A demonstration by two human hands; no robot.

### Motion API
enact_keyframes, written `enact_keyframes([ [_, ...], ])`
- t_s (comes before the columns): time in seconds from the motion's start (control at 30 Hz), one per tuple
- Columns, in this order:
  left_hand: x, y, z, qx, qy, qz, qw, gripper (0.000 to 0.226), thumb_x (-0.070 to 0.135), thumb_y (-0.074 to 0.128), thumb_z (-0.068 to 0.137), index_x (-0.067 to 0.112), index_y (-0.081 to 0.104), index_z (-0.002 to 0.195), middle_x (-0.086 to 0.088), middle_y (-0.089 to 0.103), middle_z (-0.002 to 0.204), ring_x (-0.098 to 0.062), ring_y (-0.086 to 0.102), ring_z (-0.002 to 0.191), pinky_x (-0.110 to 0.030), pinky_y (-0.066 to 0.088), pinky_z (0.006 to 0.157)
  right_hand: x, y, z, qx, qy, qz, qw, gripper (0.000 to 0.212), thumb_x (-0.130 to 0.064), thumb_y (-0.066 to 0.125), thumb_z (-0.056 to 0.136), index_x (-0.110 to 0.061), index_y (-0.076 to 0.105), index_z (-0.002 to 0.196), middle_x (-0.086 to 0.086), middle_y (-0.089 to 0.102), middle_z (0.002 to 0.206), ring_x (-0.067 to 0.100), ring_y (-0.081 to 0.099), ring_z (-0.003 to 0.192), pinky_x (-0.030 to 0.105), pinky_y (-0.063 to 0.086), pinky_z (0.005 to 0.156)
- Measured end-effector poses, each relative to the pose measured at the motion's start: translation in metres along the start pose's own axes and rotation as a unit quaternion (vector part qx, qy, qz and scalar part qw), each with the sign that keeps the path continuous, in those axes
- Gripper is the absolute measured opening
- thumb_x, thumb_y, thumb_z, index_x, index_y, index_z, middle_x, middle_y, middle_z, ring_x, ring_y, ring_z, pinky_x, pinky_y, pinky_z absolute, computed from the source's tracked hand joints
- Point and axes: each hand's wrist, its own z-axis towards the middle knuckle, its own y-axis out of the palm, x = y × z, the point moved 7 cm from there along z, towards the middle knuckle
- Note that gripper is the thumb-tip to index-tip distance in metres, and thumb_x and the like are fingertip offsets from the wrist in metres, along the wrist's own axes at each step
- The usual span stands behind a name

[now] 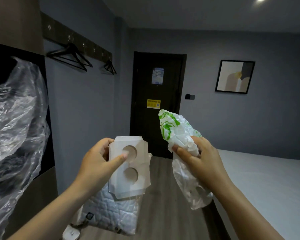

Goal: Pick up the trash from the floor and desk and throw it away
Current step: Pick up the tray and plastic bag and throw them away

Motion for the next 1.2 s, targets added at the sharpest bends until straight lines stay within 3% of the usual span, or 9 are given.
enact_keyframes([
  [0.33, -0.119, -0.011, 0.161, 0.013, -0.022, 0.025, 0.999, 0.017, 0.027, 0.075, 0.078, 0.032, 0.061, 0.087, 0.012, 0.071, 0.085, -0.008, 0.067, 0.074, -0.039, 0.056, 0.07, 0.058, 0.145, 0.133, -0.02, 0.019, 0.027, 0.999, 0.024, -0.059, 0.062, 0.078, -0.036, 0.059, 0.073, -0.013, 0.059, 0.084, 0.001, 0.056, 0.076, 0.02, 0.038, 0.062],
  [0.57, -0.211, -0.034, 0.268, 0.023, -0.052, 0.047, 0.997, 0.018, 0.027, 0.074, 0.079, 0.033, 0.06, 0.088, 0.016, 0.07, 0.085, -0.005, 0.066, 0.075, -0.03, 0.055, 0.064, 0.092, 0.25, 0.217, -0.052, 0.047, 0.031, 0.997, 0.025, -0.062, 0.062, 0.077, -0.039, 0.056, 0.068, -0.01, 0.058, 0.084, 0.006, 0.057, 0.074, 0.021, 0.038, 0.062],
  [0.73, -0.276, -0.036, 0.313, 0.028, -0.088, 0.063, 0.994, 0.018, 0.028, 0.074, 0.079, 0.035, 0.06, 0.088, 0.018, 0.069, 0.086, -0.005, 0.066, 0.076, -0.029, 0.055, 0.064, 0.123, 0.317, 0.264, -0.079, 0.063, 0.044, 0.994, 0.025, -0.064, 0.062, 0.076, -0.039, 0.061, 0.076, -0.012, 0.06, 0.09, 0.002, 0.058, 0.08, 0.023, 0.042, 0.065],
  [0.9, -0.334, -0.038, 0.367, 0.051, -0.11, 0.087, 0.989, 0.019, 0.027, 0.075, 0.078, 0.034, 0.06, 0.088, 0.013, 0.071, 0.086, -0.007, 0.067, 0.076, -0.032, 0.054, 0.066, 0.161, 0.385, 0.316, -0.095, 0.068, 0.074, 0.99, 0.02, -0.064, 0.063, 0.074, -0.046, 0.061, 0.084, -0.019, 0.058, 0.093, -0.01, 0.053, 0.087, 0.018, 0.041, 0.066],
  [1.07, -0.388, -0.02, 0.442, 0.068, -0.125, 0.111, 0.983, 0.02, 0.027, 0.074, 0.079, 0.034, 0.058, 0.089, 0.013, 0.069, 0.085, -0.007, 0.065, 0.077, -0.03, 0.052, 0.063, 0.216, 0.443, 0.385, -0.112, 0.073, 0.11, 0.985, 0.018, -0.057, 0.065, 0.078, -0.041, 0.064, 0.084, -0.015, 0.061, 0.097, -0.001, 0.058, 0.09, 0.024, 0.047, 0.074],
  [1.2, -0.431, 0.001, 0.504, 0.079, -0.158, 0.105, 0.979, 0.02, 0.024, 0.075, 0.079, 0.031, 0.058, 0.087, 0.009, 0.069, 0.086, -0.015, 0.067, 0.081, -0.042, 0.054, 0.071, 0.265, 0.476, 0.448, -0.109, 0.081, 0.121, 0.983, 0.017, -0.054, 0.065, 0.08, -0.038, 0.062, 0.075, -0.012, 0.062, 0.09, 0.004, 0.06, 0.085, 0.021, 0.042, 0.068],
])
